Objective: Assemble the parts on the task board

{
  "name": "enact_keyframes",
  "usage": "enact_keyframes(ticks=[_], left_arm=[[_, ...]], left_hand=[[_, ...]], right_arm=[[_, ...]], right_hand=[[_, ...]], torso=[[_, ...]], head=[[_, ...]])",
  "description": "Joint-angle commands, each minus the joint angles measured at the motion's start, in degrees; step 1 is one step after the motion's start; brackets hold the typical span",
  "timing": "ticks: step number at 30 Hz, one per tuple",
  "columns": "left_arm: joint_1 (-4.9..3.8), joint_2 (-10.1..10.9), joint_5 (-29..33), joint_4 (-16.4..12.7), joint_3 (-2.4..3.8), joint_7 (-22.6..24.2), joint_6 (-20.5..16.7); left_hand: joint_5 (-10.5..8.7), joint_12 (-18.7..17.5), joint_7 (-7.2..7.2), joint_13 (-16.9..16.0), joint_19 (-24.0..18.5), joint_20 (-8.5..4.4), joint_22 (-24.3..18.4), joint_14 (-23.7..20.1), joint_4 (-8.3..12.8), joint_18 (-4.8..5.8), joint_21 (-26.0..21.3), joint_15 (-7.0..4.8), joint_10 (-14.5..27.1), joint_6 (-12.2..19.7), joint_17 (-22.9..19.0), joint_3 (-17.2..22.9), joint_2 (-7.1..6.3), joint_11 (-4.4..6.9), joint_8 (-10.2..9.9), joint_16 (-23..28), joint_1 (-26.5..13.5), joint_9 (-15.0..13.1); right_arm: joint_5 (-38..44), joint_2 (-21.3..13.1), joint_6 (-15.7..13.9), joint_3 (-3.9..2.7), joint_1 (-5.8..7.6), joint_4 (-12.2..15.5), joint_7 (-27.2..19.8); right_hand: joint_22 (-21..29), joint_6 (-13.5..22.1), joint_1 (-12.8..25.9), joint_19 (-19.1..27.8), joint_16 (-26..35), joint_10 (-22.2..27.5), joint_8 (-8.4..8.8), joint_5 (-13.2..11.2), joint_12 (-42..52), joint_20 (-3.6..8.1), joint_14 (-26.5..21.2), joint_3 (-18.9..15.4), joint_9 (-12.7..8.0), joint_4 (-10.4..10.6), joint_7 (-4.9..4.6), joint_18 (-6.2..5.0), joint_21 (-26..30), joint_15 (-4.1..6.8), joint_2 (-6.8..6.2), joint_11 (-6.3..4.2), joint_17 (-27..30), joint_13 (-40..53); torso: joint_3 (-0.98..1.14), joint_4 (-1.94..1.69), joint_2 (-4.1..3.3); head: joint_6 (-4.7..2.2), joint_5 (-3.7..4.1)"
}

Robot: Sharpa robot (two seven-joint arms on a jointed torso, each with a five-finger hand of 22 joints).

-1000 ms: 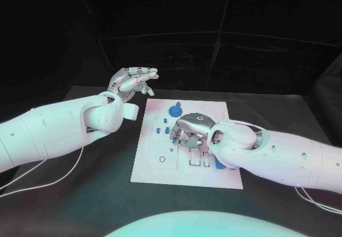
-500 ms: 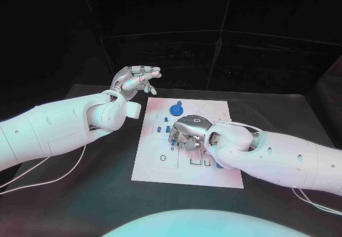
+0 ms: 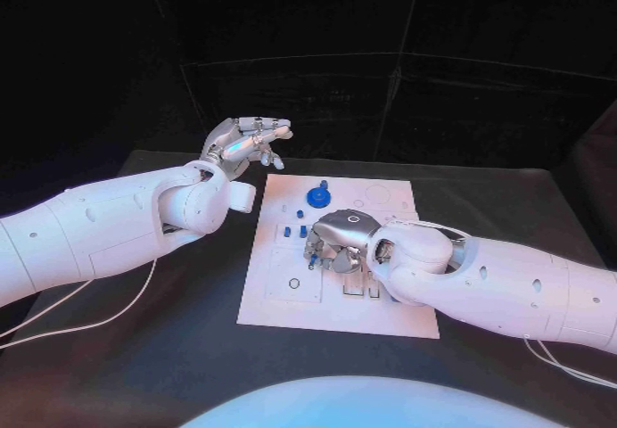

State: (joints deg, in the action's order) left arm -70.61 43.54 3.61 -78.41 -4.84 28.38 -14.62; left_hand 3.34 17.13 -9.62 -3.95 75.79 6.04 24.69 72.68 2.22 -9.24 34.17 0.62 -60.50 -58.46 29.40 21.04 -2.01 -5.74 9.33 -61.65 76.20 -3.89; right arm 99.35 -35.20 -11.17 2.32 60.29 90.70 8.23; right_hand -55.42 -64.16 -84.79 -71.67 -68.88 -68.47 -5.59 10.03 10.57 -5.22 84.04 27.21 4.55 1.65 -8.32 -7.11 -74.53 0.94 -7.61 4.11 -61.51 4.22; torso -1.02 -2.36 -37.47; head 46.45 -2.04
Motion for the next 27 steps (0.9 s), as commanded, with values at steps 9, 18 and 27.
enact_keyframes(ticks=[9,18,27], left_arm=[[-0.09,-0.02,0.15,0.12,0.01,-0.02,0.88],[-0.09,-0.07,0.15,0.35,0.0,-0.11,0.89],[-0.1,-0.13,0.15,0.45,-0.02,-0.16,0.9]], left_hand=[[0.2,0.19,-0.31,0.06,-0.32,-0.09,-0.09,-0.45,0.22,-1.17,-0.26,-0.09,0.5,0.21,-0.02,-0.05,-0.1,-0.02,0.33,0.11,0.27,-0.04],[0.2,0.19,-0.31,0.06,-0.32,-0.09,-0.09,-0.45,0.22,-1.17,-0.26,-0.09,0.5,0.21,-0.02,-0.05,-0.1,-0.02,0.33,0.11,0.27,-0.04],[0.21,0.24,-0.34,0.06,-0.32,-0.07,-0.11,-0.53,0.19,-1.15,-0.3,-0.05,0.56,0.26,-0.18,-0.1,-0.18,-0.06,0.37,0.14,0.15,-0.04]], right_arm=[[0.5,0.3,1.62,0.08,-0.1,-0.13,0.22],[0.5,0.65,1.94,0.13,-0.19,-0.41,0.17],[0.86,1.06,3.07,0.2,-0.29,-0.69,0.78]], right_hand=[[0.05,0.05,0.83,0.03,0.03,0.1,0.33,0.08,-0.22,-0.2,1.67,-0.15,-0.03,-0.13,-0.11,0.41,-0.24,-0.31,0.05,0.11,0.05,-0.08],[0.05,0.05,0.83,0.03,0.03,0.1,0.33,0.08,-0.22,-0.2,1.67,-0.15,-0.03,-0.13,-0.11,0.41,-0.24,-0.31,0.05,0.11,0.05,-0.08],[0.17,0.02,1.13,0.13,0.05,0.1,0.35,0.03,-0.3,-0.22,1.64,-0.26,-0.03,-0.09,-0.09,0.38,-0.19,-0.31,0.05,0.11,0.14,-0.08]], torso=[[-0.01,-0.01,-0.01],[0.03,0.0,-0.01],[0.0,0.0,-0.03]], head=[[0.13,-0.08],[0.21,-0.14],[0.34,-0.13]])
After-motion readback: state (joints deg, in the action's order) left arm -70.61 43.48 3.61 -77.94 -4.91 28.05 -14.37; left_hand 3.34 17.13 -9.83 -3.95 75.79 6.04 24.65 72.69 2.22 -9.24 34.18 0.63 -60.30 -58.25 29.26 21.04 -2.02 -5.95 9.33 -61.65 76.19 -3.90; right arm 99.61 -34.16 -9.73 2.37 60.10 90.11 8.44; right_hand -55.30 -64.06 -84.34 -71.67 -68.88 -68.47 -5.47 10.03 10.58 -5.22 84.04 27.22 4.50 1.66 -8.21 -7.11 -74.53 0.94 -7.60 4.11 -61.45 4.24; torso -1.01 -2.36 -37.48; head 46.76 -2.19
